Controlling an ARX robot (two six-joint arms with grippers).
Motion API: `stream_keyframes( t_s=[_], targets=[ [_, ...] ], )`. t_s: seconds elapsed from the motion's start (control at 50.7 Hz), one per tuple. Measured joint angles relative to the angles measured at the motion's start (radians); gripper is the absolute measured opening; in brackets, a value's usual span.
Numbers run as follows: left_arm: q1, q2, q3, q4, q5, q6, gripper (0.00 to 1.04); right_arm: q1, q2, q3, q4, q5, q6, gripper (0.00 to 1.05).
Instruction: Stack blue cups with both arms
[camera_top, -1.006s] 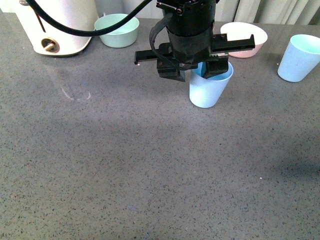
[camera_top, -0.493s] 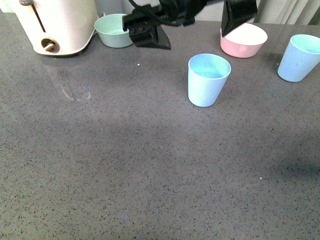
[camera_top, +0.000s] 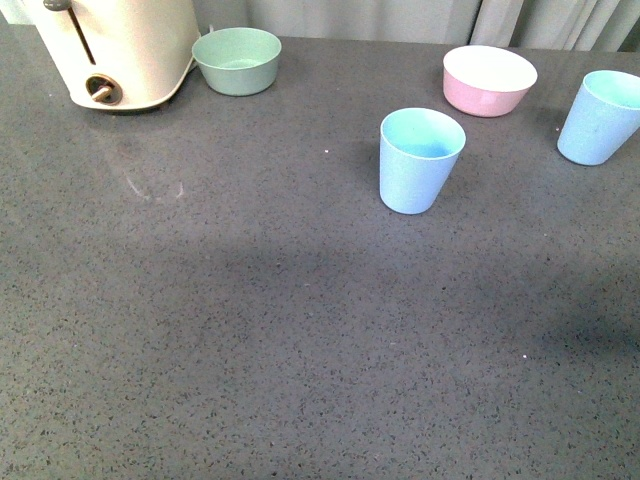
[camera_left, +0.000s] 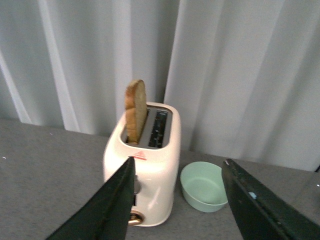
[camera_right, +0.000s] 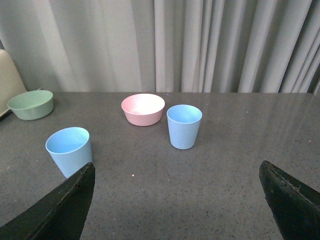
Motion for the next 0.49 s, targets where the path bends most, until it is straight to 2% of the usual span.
stream_keyframes(
  t_s=[0.079,0.158,0.256,0.493],
  targets=[
    [0.020,-0.075,-0.142,0.054,0.036,0.045,0.32,0.000,0.000,0.000,0.000,-0.001,0.000,0.96],
    [0.034,-0.105,-0.214,0.069,0.052,0.058,0.22,0.000,0.000,0.000,0.000,0.000,0.000,0.96],
    [0.057,-0.182,-0.323,0.092,0.079,0.066,0.01,0.000,0.000,0.000,0.000,0.000,0.000,0.96],
    [0.103,-0.342,-0.486,0.101,0.115,0.074,0.02,0.000,0.000,0.000,0.000,0.000,0.000,0.96]
  ],
)
